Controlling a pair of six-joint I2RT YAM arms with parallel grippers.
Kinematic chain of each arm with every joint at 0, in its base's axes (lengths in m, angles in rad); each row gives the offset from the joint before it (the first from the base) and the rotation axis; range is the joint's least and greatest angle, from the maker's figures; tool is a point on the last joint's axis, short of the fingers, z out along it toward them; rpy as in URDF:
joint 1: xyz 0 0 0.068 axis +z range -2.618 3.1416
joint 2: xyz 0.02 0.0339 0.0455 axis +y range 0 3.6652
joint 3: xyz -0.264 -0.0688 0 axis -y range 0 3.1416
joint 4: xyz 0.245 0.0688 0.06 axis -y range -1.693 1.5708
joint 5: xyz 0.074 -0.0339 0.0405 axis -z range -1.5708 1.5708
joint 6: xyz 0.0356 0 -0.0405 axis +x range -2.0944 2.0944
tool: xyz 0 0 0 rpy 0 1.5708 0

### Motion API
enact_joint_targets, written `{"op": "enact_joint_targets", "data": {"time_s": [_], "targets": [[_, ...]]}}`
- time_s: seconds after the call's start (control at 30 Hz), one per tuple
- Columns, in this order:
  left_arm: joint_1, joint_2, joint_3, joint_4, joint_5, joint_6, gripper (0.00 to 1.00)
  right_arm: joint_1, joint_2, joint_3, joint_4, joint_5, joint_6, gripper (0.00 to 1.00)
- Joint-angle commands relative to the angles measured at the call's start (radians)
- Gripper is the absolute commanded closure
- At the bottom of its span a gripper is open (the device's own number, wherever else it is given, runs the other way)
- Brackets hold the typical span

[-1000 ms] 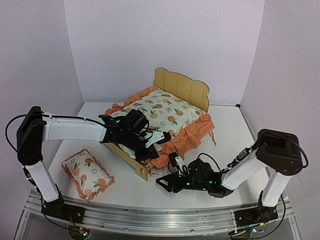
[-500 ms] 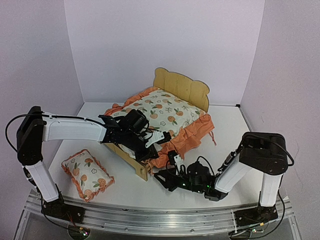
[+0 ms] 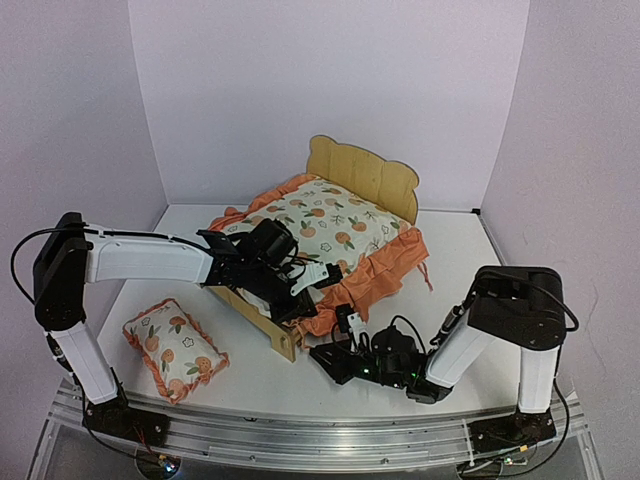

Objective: Set up the pet bed

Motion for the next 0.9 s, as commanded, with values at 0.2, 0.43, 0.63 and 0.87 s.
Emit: {"op": "enact_joint_targets", "data": {"time_s": [0.2,0.43,0.63,0.87], "targets": [[0.021,-0.006,-0.027,-0.008,-0.090,0.016,1.00,0.001,-0.034,0.000,0.032,0.018,-0.007,1.00],[0.048,-0.020,-0.054,-0.009,-0.101,0.039,1.00,0.003,-0.293,-0.027,-0.282,-0.011,-0.083,1.00],[0.048,-0.031,-0.090,0.006,-0.114,0.065,1.00,0.007,-0.526,0.046,-0.640,-0.046,-0.185,1.00],[0.049,-0.042,-0.094,-0.006,-0.125,0.094,1.00,0.007,-0.604,0.120,-0.767,-0.054,-0.255,1.00]]}}
